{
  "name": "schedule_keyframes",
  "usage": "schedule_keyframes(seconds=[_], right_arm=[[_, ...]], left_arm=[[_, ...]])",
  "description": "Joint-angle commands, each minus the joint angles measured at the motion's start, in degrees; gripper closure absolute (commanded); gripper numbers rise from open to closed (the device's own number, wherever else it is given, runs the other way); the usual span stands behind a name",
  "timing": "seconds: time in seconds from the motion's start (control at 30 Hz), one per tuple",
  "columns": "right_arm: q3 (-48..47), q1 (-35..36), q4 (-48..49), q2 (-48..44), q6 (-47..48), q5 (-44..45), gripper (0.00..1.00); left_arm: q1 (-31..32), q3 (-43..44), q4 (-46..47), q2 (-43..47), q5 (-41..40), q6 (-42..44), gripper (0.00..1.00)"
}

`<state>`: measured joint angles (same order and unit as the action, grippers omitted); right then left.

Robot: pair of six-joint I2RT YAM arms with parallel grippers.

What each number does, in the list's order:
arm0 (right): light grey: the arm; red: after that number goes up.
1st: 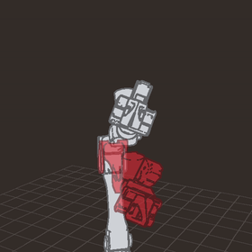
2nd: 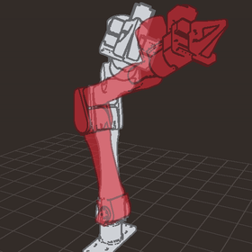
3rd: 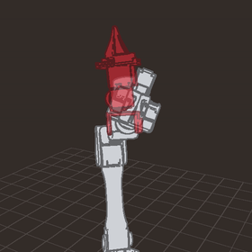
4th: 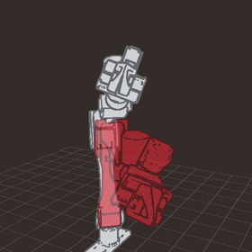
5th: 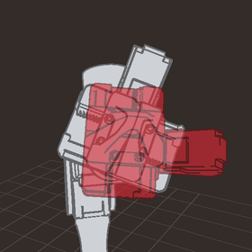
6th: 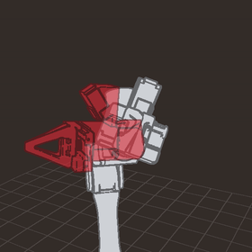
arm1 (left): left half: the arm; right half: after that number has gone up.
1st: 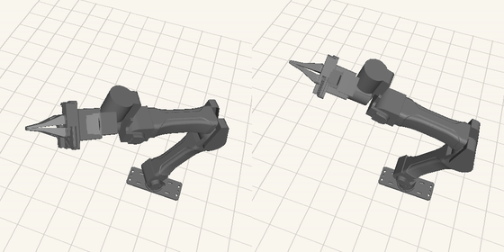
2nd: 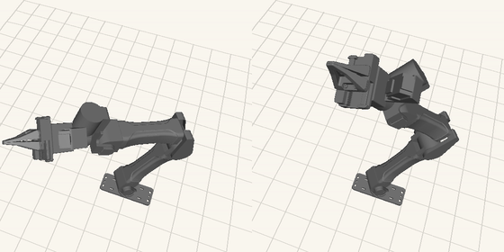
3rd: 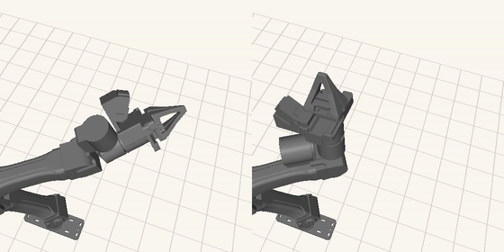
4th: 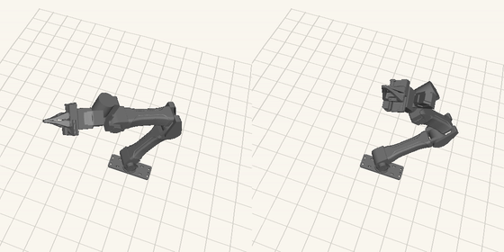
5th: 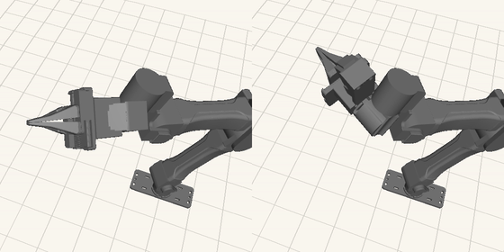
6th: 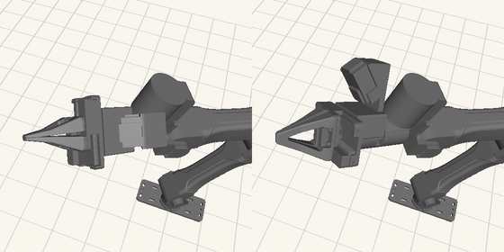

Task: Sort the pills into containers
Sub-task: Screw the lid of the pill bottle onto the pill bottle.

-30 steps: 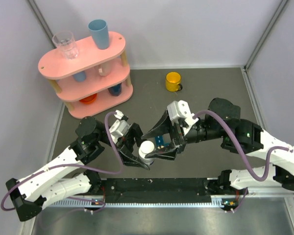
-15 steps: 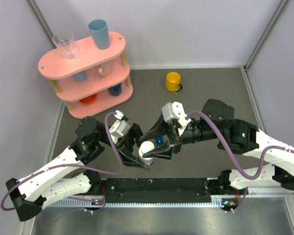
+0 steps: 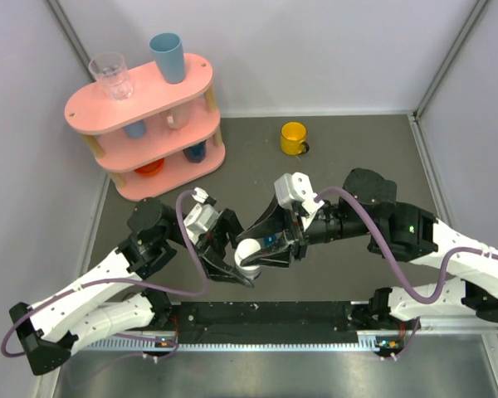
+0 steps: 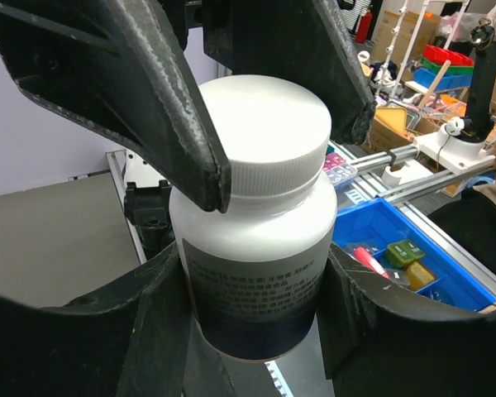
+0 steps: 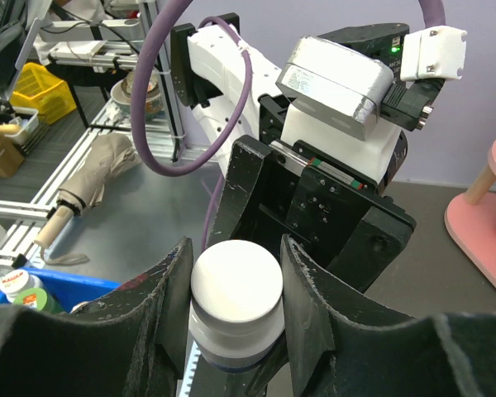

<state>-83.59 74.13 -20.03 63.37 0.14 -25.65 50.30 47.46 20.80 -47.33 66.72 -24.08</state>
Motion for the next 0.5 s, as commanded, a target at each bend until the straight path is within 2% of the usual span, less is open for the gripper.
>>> schedule_keyframes(seconds=[0.0, 0.17, 0.47], right_arm=[[0.97, 0.32, 1.57, -0.62, -1.46, 0.34, 0.93], [1.85, 0.40, 2.19, -1.85, -2.51, 2.00, 0.98], [3.79, 0.32, 5.09, -3.08, -5.06, 5.52, 0.99]], left_arm=[[0.23, 1.41, 1.97, 1.89, -2.99, 2.89, 1.00], [0.15, 0.88, 1.97, 3.47, -6.16, 3.33, 1.00], [0.15, 0.53, 2.14, 4.88, -10.90, 3.60, 1.00]])
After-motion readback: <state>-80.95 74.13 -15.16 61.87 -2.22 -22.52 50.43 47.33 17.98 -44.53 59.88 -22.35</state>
